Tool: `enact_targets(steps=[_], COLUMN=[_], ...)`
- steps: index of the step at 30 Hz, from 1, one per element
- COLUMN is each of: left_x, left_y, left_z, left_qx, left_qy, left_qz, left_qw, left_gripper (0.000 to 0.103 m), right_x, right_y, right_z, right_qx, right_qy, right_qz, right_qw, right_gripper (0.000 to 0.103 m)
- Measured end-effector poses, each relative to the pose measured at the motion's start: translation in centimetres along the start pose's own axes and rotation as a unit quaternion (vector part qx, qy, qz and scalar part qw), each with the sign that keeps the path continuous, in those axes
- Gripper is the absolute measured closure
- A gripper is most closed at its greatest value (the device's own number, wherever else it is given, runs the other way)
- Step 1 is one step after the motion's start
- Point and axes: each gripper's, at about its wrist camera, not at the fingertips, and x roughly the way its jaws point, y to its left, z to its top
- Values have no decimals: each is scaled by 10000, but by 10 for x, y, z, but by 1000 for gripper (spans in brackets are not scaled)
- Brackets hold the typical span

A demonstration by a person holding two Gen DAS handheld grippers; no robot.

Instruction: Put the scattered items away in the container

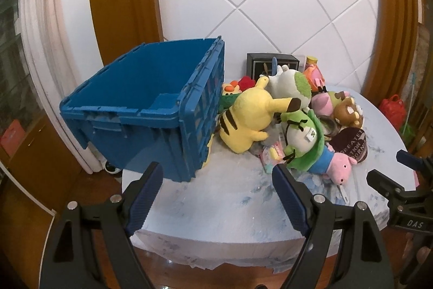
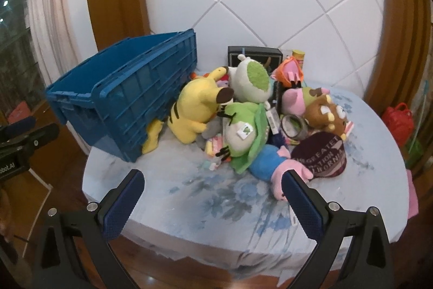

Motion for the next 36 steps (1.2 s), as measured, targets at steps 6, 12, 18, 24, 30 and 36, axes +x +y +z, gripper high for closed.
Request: enact_targets(steps=[6,12,18,24,30,36], left_x=[-4,-5,-5,-7,-9,-9], left_y=[5,7,7,3,4,7], left_z=[-5,-5,-6,-5,-5,-6], left_qx=[-36,-61,-91,-39,-53,-104], left_qy=[-9,-27,-12,-48,-184,-194], left_qz=[-17,-36,-38,-50,-38,-75], left_qw=[10000,10000,10000,10000,9998,9997], left_gripper=[20,20,20,20,20,20], right_x=[-4,-6,-6,-6,-2,0], right_y=[7,4,1,-2,-6,-6], right_z=[-2,-3,-4,-4,-4,-3], right_qx=[-5,14,21,45,75,75], right_qy=[-31,-51,-29,-35,-2,16], right_qz=[22,15,-12,-17,-19,9], right_qw=[10000,10000,10000,10000,10000,10000], right_gripper=[0,0,0,0,0,0])
